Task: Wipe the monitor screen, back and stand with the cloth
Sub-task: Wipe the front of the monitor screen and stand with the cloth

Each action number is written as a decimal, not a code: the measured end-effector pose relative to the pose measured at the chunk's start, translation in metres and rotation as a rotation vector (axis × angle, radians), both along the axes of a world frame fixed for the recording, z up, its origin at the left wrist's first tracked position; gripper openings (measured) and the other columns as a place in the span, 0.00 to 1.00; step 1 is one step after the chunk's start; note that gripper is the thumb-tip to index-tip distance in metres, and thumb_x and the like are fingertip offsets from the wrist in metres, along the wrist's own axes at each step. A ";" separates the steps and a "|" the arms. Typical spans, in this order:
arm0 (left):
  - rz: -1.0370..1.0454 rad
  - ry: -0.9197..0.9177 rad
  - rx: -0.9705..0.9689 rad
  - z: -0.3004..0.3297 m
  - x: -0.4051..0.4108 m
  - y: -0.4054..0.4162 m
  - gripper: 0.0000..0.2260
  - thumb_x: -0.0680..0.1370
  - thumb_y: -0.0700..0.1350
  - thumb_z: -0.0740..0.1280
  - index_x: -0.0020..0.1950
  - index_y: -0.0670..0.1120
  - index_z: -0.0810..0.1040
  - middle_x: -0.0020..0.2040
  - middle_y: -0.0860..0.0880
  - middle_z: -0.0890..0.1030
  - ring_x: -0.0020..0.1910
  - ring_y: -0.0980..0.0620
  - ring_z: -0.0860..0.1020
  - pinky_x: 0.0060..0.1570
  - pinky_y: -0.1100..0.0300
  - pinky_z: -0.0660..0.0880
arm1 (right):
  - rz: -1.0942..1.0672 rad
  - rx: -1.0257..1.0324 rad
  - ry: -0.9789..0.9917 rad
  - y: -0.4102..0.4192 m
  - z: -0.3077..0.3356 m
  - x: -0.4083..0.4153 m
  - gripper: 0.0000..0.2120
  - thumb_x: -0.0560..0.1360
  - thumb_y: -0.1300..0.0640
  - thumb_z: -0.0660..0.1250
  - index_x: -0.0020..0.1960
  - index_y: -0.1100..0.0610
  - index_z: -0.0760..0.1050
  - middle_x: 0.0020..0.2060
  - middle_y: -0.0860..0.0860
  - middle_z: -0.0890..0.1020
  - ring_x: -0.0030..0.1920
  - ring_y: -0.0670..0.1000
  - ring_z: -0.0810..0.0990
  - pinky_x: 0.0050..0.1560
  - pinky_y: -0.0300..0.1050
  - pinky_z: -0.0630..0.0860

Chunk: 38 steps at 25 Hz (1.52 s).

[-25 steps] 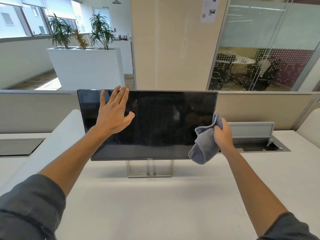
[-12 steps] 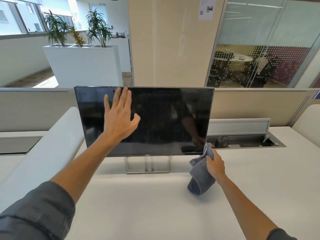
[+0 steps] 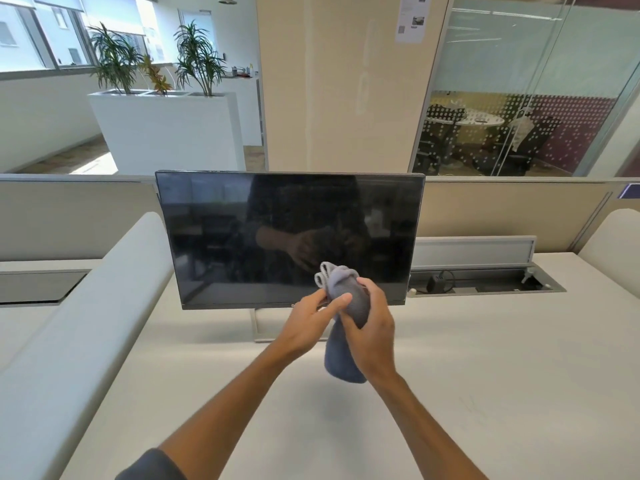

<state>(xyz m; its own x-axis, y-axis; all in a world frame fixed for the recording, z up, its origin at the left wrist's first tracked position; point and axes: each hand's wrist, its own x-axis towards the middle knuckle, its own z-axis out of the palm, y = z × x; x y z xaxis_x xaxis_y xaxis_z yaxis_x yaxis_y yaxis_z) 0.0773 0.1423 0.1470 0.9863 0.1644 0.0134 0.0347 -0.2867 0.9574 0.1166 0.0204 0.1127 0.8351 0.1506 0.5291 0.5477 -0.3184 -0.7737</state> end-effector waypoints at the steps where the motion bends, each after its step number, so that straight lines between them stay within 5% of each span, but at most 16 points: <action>1: 0.064 0.013 -0.120 0.001 -0.001 0.001 0.18 0.78 0.57 0.64 0.65 0.51 0.75 0.60 0.52 0.80 0.59 0.50 0.78 0.60 0.56 0.77 | 0.053 -0.008 0.021 0.006 0.003 -0.005 0.28 0.72 0.51 0.73 0.68 0.47 0.66 0.62 0.40 0.72 0.56 0.40 0.75 0.52 0.20 0.67; 5: 0.265 0.099 -0.458 0.003 -0.013 0.029 0.12 0.79 0.45 0.65 0.61 0.43 0.77 0.58 0.46 0.81 0.57 0.48 0.78 0.57 0.55 0.76 | 0.187 0.031 0.295 0.016 0.009 -0.011 0.32 0.70 0.41 0.71 0.70 0.45 0.64 0.62 0.35 0.70 0.60 0.40 0.74 0.51 0.26 0.72; 9: 0.260 0.103 -0.554 0.003 -0.030 0.055 0.11 0.78 0.42 0.65 0.59 0.42 0.79 0.57 0.45 0.82 0.56 0.47 0.78 0.50 0.59 0.74 | 0.263 0.096 0.596 0.031 0.018 -0.005 0.08 0.74 0.45 0.69 0.51 0.47 0.78 0.46 0.41 0.81 0.52 0.49 0.80 0.44 0.31 0.74; 11: 0.390 0.112 -0.409 0.001 -0.037 0.063 0.11 0.78 0.44 0.67 0.59 0.44 0.79 0.56 0.47 0.82 0.58 0.46 0.78 0.52 0.58 0.74 | 0.253 0.049 0.527 0.042 0.023 -0.009 0.03 0.74 0.50 0.71 0.46 0.46 0.78 0.44 0.40 0.82 0.48 0.48 0.81 0.44 0.32 0.76; 14: 0.653 0.061 -0.106 -0.003 -0.054 0.063 0.19 0.75 0.46 0.71 0.64 0.46 0.73 0.58 0.51 0.77 0.57 0.51 0.75 0.54 0.59 0.71 | 0.235 0.024 0.468 0.060 0.027 -0.016 0.14 0.74 0.48 0.71 0.57 0.52 0.77 0.51 0.47 0.81 0.49 0.47 0.79 0.55 0.39 0.76; 18: 0.409 0.000 0.136 -0.004 -0.070 0.056 0.29 0.74 0.43 0.72 0.71 0.51 0.64 0.64 0.53 0.72 0.62 0.53 0.73 0.57 0.60 0.71 | 0.282 0.045 0.478 0.090 0.041 -0.020 0.16 0.74 0.49 0.70 0.59 0.54 0.74 0.50 0.47 0.78 0.46 0.48 0.79 0.50 0.32 0.76; 22: 0.380 0.013 0.125 -0.004 -0.068 0.070 0.28 0.74 0.40 0.73 0.70 0.46 0.64 0.60 0.49 0.74 0.56 0.52 0.75 0.63 0.55 0.72 | 0.426 -0.062 0.550 0.125 0.043 -0.026 0.06 0.80 0.53 0.64 0.56 0.48 0.74 0.53 0.47 0.80 0.54 0.51 0.80 0.53 0.40 0.79; 25: 0.451 0.025 0.165 -0.002 -0.074 0.092 0.22 0.76 0.43 0.70 0.67 0.47 0.68 0.57 0.52 0.75 0.52 0.54 0.75 0.61 0.54 0.73 | 0.568 -0.025 0.613 0.137 0.050 -0.029 0.12 0.83 0.54 0.55 0.52 0.48 0.78 0.50 0.47 0.82 0.52 0.49 0.81 0.51 0.34 0.77; 27: 0.523 0.022 0.176 -0.001 -0.080 0.110 0.15 0.78 0.44 0.67 0.64 0.48 0.72 0.55 0.51 0.79 0.51 0.51 0.77 0.57 0.52 0.76 | 0.620 -0.022 0.614 0.141 0.060 -0.030 0.16 0.83 0.55 0.53 0.55 0.53 0.80 0.49 0.48 0.83 0.50 0.45 0.81 0.47 0.29 0.75; 30: 0.656 -0.015 -0.087 0.005 -0.085 0.143 0.06 0.77 0.44 0.67 0.52 0.46 0.79 0.48 0.45 0.83 0.45 0.47 0.80 0.44 0.53 0.78 | 0.598 -0.063 0.535 0.144 0.068 -0.029 0.16 0.82 0.54 0.54 0.59 0.54 0.79 0.51 0.46 0.83 0.52 0.43 0.80 0.48 0.31 0.72; 34: 0.885 -0.027 -0.309 0.021 -0.088 0.200 0.13 0.74 0.47 0.69 0.55 0.41 0.79 0.50 0.42 0.82 0.48 0.43 0.81 0.51 0.44 0.79 | 0.574 -0.156 0.431 0.141 0.065 -0.024 0.12 0.81 0.53 0.58 0.59 0.49 0.77 0.54 0.42 0.80 0.56 0.43 0.77 0.53 0.32 0.69; 38: 1.048 -0.107 -0.097 0.058 -0.084 0.241 0.13 0.75 0.45 0.66 0.56 0.40 0.78 0.52 0.41 0.81 0.50 0.42 0.79 0.49 0.51 0.75 | 0.555 -0.192 0.419 0.138 0.063 -0.023 0.11 0.81 0.52 0.60 0.60 0.49 0.77 0.56 0.43 0.79 0.56 0.44 0.76 0.50 0.28 0.68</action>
<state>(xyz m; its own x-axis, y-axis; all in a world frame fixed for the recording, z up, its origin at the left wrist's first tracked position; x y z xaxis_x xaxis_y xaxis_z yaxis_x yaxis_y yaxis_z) -0.0068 0.3836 0.2048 0.3454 0.9379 0.0331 0.1341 -0.0843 0.9874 0.0941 0.1582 0.1757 0.7356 0.6696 0.1026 0.3374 -0.2308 -0.9126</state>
